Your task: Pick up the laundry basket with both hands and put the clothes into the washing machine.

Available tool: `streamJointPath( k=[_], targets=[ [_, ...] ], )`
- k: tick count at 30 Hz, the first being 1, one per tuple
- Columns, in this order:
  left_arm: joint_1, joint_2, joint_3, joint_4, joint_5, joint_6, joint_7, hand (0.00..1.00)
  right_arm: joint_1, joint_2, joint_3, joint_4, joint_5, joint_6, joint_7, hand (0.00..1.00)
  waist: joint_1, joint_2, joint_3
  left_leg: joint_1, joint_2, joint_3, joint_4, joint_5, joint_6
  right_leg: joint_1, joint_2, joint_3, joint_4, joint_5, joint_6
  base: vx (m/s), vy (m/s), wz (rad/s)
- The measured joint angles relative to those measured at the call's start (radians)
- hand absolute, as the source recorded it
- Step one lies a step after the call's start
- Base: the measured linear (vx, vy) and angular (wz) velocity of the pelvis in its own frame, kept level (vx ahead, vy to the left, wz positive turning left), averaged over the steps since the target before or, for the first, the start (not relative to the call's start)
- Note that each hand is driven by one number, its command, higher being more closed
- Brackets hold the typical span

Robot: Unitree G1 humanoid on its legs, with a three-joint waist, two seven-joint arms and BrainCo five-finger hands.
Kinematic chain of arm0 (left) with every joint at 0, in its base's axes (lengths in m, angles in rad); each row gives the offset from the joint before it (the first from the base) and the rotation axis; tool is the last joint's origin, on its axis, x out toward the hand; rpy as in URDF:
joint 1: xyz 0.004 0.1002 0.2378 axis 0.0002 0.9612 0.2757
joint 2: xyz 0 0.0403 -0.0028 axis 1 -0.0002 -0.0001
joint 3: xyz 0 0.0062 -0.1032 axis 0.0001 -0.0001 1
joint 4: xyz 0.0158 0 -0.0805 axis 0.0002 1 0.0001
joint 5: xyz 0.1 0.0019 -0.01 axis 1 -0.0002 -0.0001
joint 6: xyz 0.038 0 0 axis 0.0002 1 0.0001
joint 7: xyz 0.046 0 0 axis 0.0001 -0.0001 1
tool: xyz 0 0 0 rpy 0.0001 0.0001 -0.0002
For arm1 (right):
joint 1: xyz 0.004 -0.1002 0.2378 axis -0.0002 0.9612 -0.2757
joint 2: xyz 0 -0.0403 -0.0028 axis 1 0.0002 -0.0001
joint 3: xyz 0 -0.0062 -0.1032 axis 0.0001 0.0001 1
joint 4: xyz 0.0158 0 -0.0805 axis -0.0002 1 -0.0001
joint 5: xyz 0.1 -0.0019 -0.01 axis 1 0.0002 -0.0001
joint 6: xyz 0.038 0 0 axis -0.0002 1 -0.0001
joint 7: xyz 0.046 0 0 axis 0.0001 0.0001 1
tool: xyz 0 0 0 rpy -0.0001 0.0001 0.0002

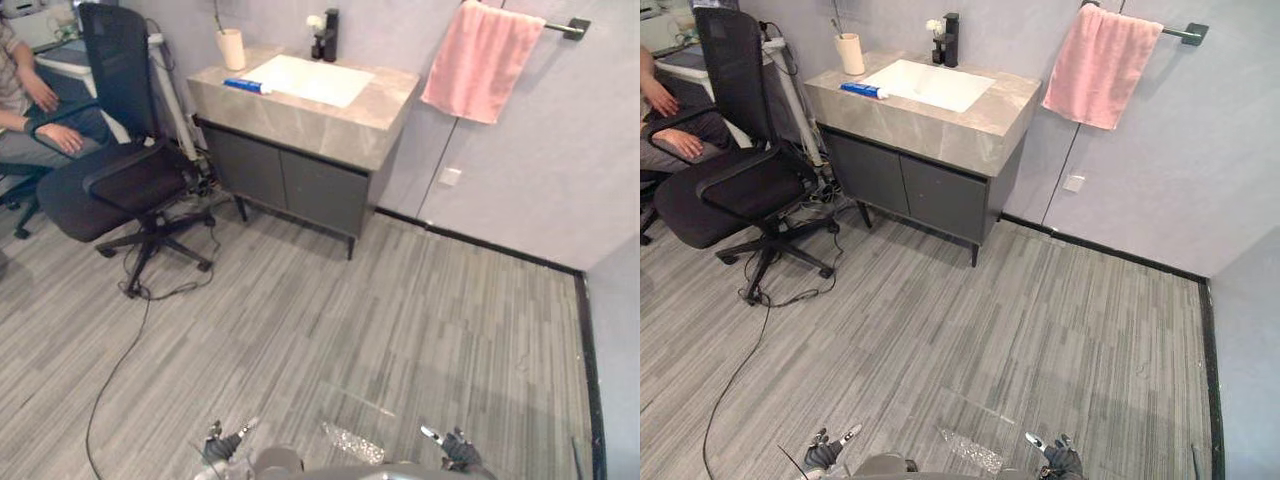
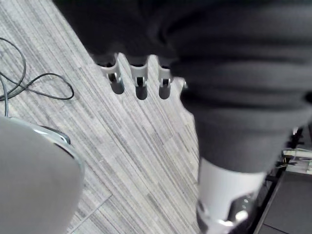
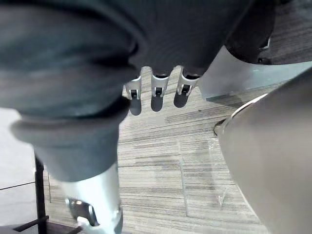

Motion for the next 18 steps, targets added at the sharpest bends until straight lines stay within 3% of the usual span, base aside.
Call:
streamJointPath(
  k=[2,5,7,10,12,18],
  targets=[
    [-0.003,-0.001,-0.017,0.004,0.007,0.0,-0.003,0.0,0.005,0.006,0.001,-0.002,-0.002,-0.001,0.002,0.0,-0.004,-0.001,0.0,0.04,-0.037,0.024,-0.028,-0.016,0.026,-0.019,-0.036,0.037,0.07,-0.011,0.013,0.03,0.128,-0.2],
    [-0.003,0.005,-0.043,0.007,0.018,0.001,-0.003,0.0,0.013,0.004,0.005,-0.001,-0.022,0.001,0.007,0.0,-0.01,0.003,0.002,0.095,-0.051,0.03,-0.047,-0.017,0.044,-0.079,-0.047,0.07,0.258,-0.003,0.001,0.07,0.136,-0.02],
    [-0.002,0.009,-0.044,0.007,0.023,0.0,-0.002,0.0,0.017,0.004,0.017,0.004,-0.042,0.001,0.008,0.0,-0.017,0.005,-0.007,0.123,-0.045,0.036,-0.066,-0.009,0.053,-0.084,-0.046,0.061,0.265,-0.008,-0.01,0.15,0.05,-0.05],
    [-0.013,0.033,-0.077,0.033,0.027,0.001,-0.002,0.0,0.007,0.003,0.048,0.028,-0.087,0.004,0.002,0.0,-0.027,-0.009,-0.022,0.121,-0.031,0.035,-0.088,0.008,0.033,-0.046,-0.001,-0.004,0.076,0.0,-0.036,0.12,-0.05,-0.2],
    [-0.022,0.029,-0.087,0.041,0.027,0.002,-0.002,0.0,0.004,0.004,0.044,0.045,-0.108,0.003,-0.002,0.0,-0.03,-0.009,-0.028,0.129,-0.028,0.021,-0.103,0.018,0.021,0.014,0.016,-0.023,-0.024,0.017,-0.018,0.11,-0.093,-0.13],
    [-0.032,0.02,-0.12,0.04,0.023,-0.002,-0.006,0.0,0.0,-0.009,0.041,0.06,-0.156,0.009,0.0,0.0,-0.027,0.008,-0.032,0.2,-0.01,-0.012,-0.162,0.055,0.003,0.086,0.046,-0.025,-0.092,0.029,-0.035,0.04,-0.095,-0.01]
  ],
)
